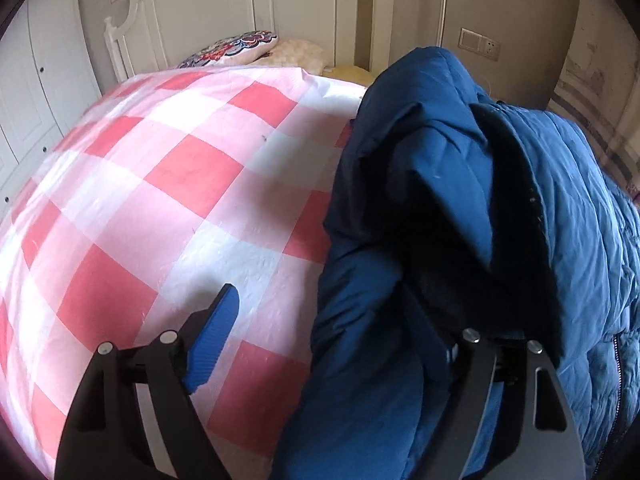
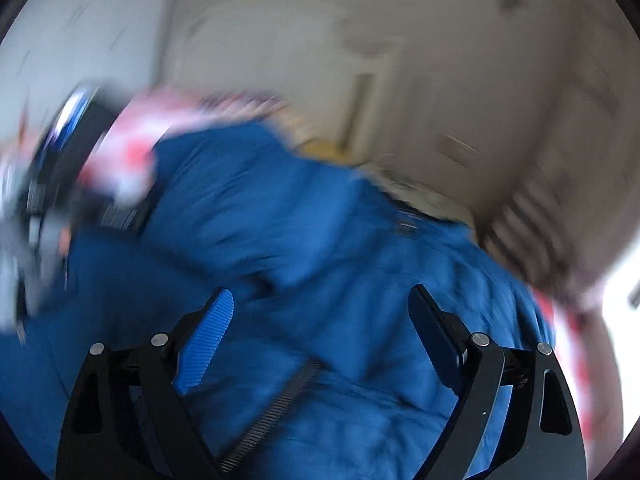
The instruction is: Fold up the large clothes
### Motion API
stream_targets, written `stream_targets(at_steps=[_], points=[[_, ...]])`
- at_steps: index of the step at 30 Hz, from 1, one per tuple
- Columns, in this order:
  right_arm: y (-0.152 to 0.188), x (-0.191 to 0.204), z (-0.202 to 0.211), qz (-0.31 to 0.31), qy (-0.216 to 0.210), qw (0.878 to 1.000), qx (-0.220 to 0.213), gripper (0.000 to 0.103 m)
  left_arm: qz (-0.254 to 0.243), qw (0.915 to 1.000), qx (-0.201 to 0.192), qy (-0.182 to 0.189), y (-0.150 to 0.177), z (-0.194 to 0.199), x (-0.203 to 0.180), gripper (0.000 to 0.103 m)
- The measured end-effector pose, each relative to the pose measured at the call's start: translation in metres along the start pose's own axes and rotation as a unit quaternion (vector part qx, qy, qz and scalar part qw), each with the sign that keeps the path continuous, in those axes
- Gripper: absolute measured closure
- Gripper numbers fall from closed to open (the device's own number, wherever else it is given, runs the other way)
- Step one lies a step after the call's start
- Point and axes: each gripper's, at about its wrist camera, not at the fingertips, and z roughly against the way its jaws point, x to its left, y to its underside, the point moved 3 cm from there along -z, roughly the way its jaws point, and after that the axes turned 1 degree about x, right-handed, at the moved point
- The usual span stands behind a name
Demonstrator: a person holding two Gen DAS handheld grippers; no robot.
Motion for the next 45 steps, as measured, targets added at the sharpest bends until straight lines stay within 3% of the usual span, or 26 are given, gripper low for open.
stream_targets(at_steps=[5, 13, 14, 16, 17, 18, 19, 21, 23, 24, 26, 28, 30, 32, 33, 37, 40, 41, 42, 44, 45], points=[[-0.017, 0.040, -0.029, 0.071, -0.005, 0.997, 0.013, 0.017, 0.021, 0.9995, 0.007, 0.021, 0.002, 0.000, 0.008, 0.017], [-0.035, 0.048, -0.061, 0.097, 0.008, 0.995, 0.029, 0.017, 0.037, 0.9986, 0.007, 0.038, 0.001, -0.003, 0.015, 0.016], [-0.036, 0.046, -0.058, 0.092, 0.002, 0.996, 0.020, 0.021, 0.037, 0.9985, 0.007, 0.039, 0.001, -0.002, 0.015, 0.016], [-0.038, 0.037, -0.043, 0.066, -0.059, 0.996, -0.014, 0.048, 0.038, 0.9984, 0.006, 0.041, 0.001, -0.002, 0.015, 0.016], [-0.040, 0.025, -0.033, 0.038, -0.077, 0.996, -0.039, 0.068, 0.038, 0.9984, 0.006, 0.041, 0.002, -0.001, 0.015, 0.016], [-0.041, 0.012, -0.025, 0.010, -0.083, 0.995, -0.053, 0.077, 0.039, 0.9984, 0.006, 0.041, 0.001, -0.001, 0.016, 0.016], [-0.042, -0.013, -0.013, -0.051, -0.093, 0.991, -0.076, 0.079, 0.040, 0.9983, 0.006, 0.041, 0.002, -0.001, 0.016, 0.016], [-0.035, -0.068, 0.006, -0.181, -0.115, 0.971, -0.110, 0.083, 0.044, 0.9981, 0.004, 0.042, 0.002, 0.000, 0.017, 0.016], [-0.013, -0.121, 0.022, -0.301, -0.130, 0.934, -0.139, 0.085, 0.055, 0.9975, -0.018, 0.040, 0.003, 0.008, 0.022, 0.016], [0.007, -0.153, 0.030, -0.369, -0.132, 0.907, -0.154, 0.086, 0.059, 0.9970, -0.032, 0.039, 0.003, 0.013, 0.024, 0.016], [0.032, -0.185, 0.034, -0.435, -0.131, 0.876, -0.160, 0.086, 0.065, 0.9952, -0.062, 0.038, 0.004, 0.024, 0.028, 0.016], [0.072, -0.216, 0.029, -0.506, -0.103, 0.846, -0.133, 0.086, 0.069, 0.9934, -0.087, 0.030, 0.004, 0.033, 0.031, 0.016], [0.114, -0.233, 0.015, -0.569, -0.072, 0.815, -0.079, 0.085, 0.071, 0.9918, -0.105, 0.018, 0.003, 0.040, 0.032, 0.016], [0.145, -0.236, -0.002, -0.615, -0.080, 0.784, -0.032, 0.083, 0.074, 0.9908, -0.113, 0.010, 0.002, 0.043, 0.034, 0.016], [0.156, -0.231, -0.010, -0.626, -0.089, 0.775, -0.020, 0.081, 0.077, 0.9904, -0.115, 0.007, 0.001, 0.043, 0.035, 0.016], [0.161, -0.232, -0.013, -0.624, -0.093, 0.776, -0.028, 0.074, 0.084, 0.9909, -0.106, 0.006, 0.001, 0.040, 0.038, 0.013], [0.153, -0.235, -0.016, -0.616, -0.103, 0.781, -0.027, 0.052, 0.086, 0.9910, -0.103, 0.004, 0.002, 0.040, 0.039, 0.013], [0.147, -0.233, -0.018, -0.612, -0.113, 0.782, -0.032, 0.039, 0.085, 0.9911, -0.102, 0.004, 0.001, 0.039, 0.038, 0.012], [0.143, -0.231, -0.017, -0.607, -0.111, 0.786, -0.032, 0.034, 0.084, 0.9912, -0.102, 0.004, 0.001, 0.039, 0.038, 0.012], [0.135, -0.229, -0.018, -0.584, -0.098, 0.806, -0.025, 0.036, 0.082, 0.9917, -0.099, 0.004, 0.000, 0.037, 0.037, 0.012], [0.134, -0.224, -0.019, -0.576, -0.095, 0.812, -0.024, 0.044, 0.081, 0.9919, -0.098, 0.004, 0.000, 0.036, 0.037, 0.012]])
